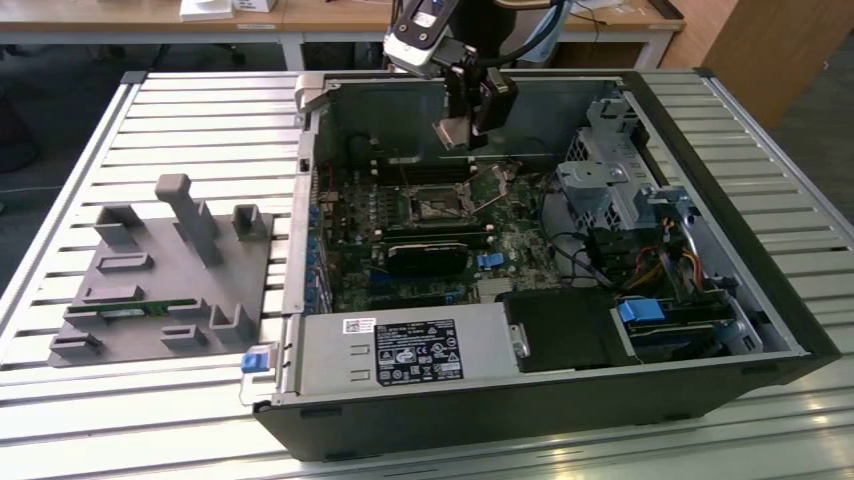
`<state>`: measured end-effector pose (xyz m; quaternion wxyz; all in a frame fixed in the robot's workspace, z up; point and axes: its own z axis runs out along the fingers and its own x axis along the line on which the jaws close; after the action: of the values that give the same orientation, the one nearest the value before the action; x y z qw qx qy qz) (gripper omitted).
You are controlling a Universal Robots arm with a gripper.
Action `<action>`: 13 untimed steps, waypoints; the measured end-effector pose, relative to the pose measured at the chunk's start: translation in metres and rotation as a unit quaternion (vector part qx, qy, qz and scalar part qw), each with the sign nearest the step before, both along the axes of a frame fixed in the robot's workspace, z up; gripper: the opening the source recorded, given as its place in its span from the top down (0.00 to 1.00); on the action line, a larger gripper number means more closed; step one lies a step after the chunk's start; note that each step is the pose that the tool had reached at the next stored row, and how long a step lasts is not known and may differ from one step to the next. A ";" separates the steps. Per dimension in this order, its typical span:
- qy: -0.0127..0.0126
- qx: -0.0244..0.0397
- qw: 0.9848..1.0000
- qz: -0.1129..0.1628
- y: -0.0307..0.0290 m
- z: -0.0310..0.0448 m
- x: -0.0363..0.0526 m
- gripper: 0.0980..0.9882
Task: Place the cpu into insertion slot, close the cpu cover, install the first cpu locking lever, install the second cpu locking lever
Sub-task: 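Place the cpu into insertion slot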
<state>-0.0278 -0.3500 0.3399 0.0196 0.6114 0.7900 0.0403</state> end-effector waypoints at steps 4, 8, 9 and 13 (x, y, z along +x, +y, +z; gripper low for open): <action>0.000 0.000 1.000 -0.002 0.0000 -0.0003 0.0000 0.50; 0.000 0.000 1.000 -0.003 0.0000 -0.0005 0.0000 0.50; 0.000 0.000 1.000 -0.004 0.0000 -0.0006 0.0000 0.50; 0.000 0.000 1.000 -0.006 0.0000 -0.0010 0.0000 0.50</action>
<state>-0.0278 -0.3500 0.3389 0.0198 0.6161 0.7864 0.0402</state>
